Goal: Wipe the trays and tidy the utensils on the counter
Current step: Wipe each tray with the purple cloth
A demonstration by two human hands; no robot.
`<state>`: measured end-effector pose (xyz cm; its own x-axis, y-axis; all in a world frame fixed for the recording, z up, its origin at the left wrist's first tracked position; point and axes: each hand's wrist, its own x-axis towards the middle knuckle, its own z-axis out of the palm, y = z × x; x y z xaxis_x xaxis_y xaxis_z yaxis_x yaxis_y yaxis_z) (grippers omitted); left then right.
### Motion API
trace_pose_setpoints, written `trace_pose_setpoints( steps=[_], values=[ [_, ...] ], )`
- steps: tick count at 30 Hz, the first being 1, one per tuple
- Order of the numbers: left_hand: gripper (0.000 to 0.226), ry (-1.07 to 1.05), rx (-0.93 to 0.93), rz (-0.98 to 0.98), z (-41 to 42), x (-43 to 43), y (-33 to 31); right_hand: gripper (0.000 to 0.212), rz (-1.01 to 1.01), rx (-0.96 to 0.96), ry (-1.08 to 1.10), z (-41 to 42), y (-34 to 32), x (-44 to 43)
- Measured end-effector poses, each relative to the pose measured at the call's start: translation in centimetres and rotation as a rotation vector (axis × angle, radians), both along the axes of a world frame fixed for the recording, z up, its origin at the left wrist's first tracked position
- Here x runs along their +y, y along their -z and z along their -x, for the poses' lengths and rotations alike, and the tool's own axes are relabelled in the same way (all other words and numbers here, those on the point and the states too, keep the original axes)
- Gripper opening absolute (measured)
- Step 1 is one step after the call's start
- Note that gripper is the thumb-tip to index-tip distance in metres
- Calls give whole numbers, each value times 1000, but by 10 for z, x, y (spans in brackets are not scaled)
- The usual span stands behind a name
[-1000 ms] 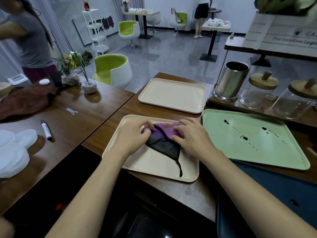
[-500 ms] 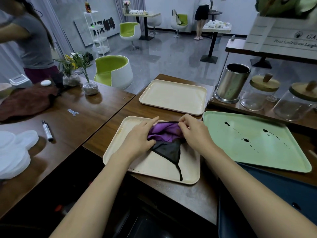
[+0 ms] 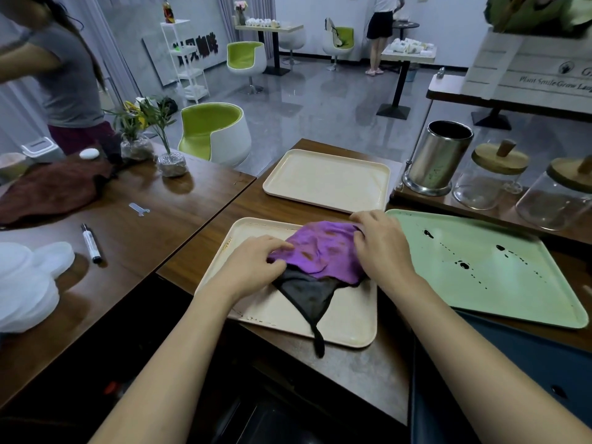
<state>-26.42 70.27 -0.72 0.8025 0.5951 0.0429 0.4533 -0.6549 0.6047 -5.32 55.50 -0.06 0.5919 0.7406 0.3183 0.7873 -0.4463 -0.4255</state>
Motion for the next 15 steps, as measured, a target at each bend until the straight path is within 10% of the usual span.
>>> trace_pose_setpoints(
  steps=[15],
  values=[
    [55, 74, 43, -180, -36, 14, 28, 48, 380, -17, -221, 34, 18, -2]
  ],
)
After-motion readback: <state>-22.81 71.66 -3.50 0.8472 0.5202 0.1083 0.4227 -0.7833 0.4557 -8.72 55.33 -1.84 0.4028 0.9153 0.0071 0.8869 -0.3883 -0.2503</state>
